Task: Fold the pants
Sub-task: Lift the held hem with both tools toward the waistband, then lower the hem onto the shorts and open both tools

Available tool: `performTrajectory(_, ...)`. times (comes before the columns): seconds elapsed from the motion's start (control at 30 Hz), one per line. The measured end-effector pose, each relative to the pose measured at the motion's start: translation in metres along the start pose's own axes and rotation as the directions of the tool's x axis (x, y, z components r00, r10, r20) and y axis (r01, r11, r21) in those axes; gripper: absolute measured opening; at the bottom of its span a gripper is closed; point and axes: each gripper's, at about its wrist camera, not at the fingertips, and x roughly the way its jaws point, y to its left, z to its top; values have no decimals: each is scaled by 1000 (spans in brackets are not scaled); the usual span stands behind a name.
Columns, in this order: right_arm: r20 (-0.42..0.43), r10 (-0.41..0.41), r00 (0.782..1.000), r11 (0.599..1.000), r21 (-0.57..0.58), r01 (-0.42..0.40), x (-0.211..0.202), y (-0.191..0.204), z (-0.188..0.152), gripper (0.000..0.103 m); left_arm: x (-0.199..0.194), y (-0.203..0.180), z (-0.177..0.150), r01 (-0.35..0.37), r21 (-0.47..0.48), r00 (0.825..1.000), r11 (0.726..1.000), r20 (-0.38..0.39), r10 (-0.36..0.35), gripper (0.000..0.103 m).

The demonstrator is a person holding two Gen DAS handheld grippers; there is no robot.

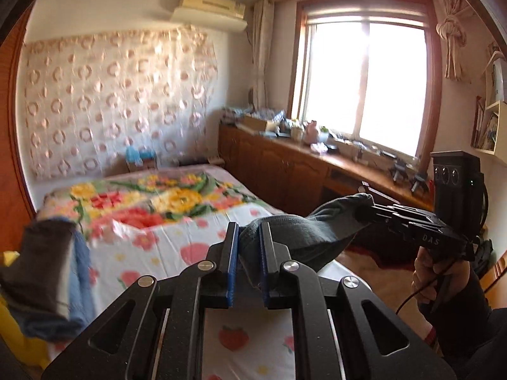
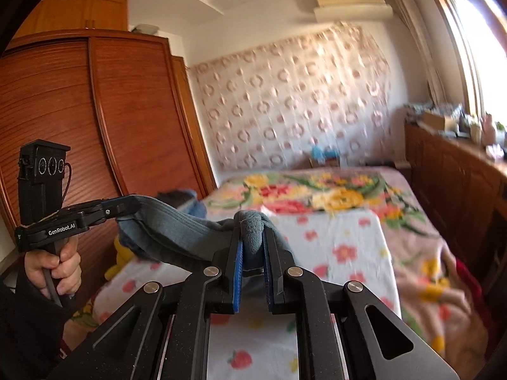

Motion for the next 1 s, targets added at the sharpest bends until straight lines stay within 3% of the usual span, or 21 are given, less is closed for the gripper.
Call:
performTrajectory(0.17, 21, 91, 996, 995, 27, -92, 9, -1, 22, 11, 10, 17, 6, -52, 19, 999, 998, 7, 52, 13)
performTrajectory(0.33, -25, 138, 990, 988, 68, -136, 52, -23, 30, 11, 39, 55, 3, -105, -40, 994, 994, -29, 104, 13)
performTrajectory(0.47, -53, 137, 989, 989, 62, -133, 98, -34, 48, 11, 73, 84, 10, -170, -48, 984, 984, -63, 167, 13)
performTrajectory(0.57, -60, 58, 997, 998, 21, -57, 127, -37, 75, 11, 84, 93, 33, -208, -43, 978, 977, -31, 207, 13)
performTrajectory(0.67, -5, 31, 1000, 999, 35, -31, 134, -36, 105, 11, 73, 89, 62, -250, -36, 968, 968, 18, 251, 13)
performTrajectory(0.73, 42, 81, 996, 995, 47, -83, 125, -36, 123, 11, 61, 85, 71, -221, -33, 974, 975, 42, 222, 13)
performTrajectory(0.8, 61, 82, 995, 996, 19, -84, 115, -29, 130, 11, 52, 79, 63, -246, 4, 968, 969, 50, 246, 13)
performTrajectory(0.87, 26, 96, 995, 995, 0, -96, 111, -24, 124, 11, 51, 78, 47, -239, 19, 971, 971, 22, 239, 13)
performTrajectory(1.0, -124, 74, 990, 996, -37, -80, 114, -23, 85, 11, 53, 83, -20, -219, 17, 970, 976, -101, 219, 13)
